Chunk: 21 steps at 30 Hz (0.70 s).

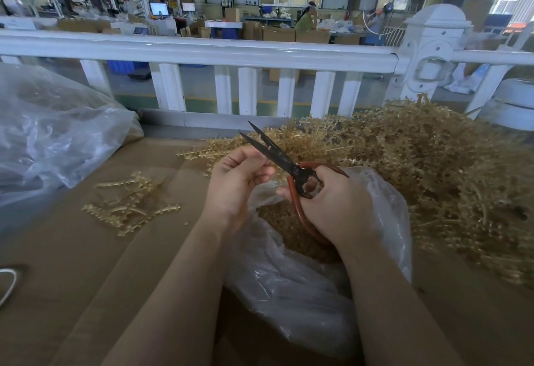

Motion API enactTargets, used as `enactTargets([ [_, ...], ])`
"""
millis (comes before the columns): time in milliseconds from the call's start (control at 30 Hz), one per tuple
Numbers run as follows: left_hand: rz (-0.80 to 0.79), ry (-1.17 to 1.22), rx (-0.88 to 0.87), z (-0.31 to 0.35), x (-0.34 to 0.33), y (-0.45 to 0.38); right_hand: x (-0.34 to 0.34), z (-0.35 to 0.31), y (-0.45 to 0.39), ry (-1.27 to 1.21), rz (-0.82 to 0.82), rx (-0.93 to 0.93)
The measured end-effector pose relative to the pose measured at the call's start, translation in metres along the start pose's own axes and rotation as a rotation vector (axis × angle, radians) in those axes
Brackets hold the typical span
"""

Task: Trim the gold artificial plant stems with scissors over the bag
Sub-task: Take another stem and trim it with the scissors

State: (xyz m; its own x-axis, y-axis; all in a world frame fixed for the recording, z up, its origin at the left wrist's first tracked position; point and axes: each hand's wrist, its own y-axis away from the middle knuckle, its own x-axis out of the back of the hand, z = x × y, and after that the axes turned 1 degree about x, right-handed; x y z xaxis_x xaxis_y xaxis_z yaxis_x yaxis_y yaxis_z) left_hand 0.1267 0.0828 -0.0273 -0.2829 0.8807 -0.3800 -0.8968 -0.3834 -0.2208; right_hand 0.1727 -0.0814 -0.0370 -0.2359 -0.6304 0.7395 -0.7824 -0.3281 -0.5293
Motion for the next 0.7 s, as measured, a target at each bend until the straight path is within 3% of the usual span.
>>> enactTargets([
  [233, 0.106, -0.152, -0.149, 0.0005, -0.0008, 0.0005, -0.0054, 0.0033, -0.0024, -0.050, -0.030, -0.012],
  [700, 0.069, -0.459, -0.285, -0.0024, 0.0017, 0.0005, -0.0016, 0.0020, -0.0001, -0.035, 0.000, 0.022],
])
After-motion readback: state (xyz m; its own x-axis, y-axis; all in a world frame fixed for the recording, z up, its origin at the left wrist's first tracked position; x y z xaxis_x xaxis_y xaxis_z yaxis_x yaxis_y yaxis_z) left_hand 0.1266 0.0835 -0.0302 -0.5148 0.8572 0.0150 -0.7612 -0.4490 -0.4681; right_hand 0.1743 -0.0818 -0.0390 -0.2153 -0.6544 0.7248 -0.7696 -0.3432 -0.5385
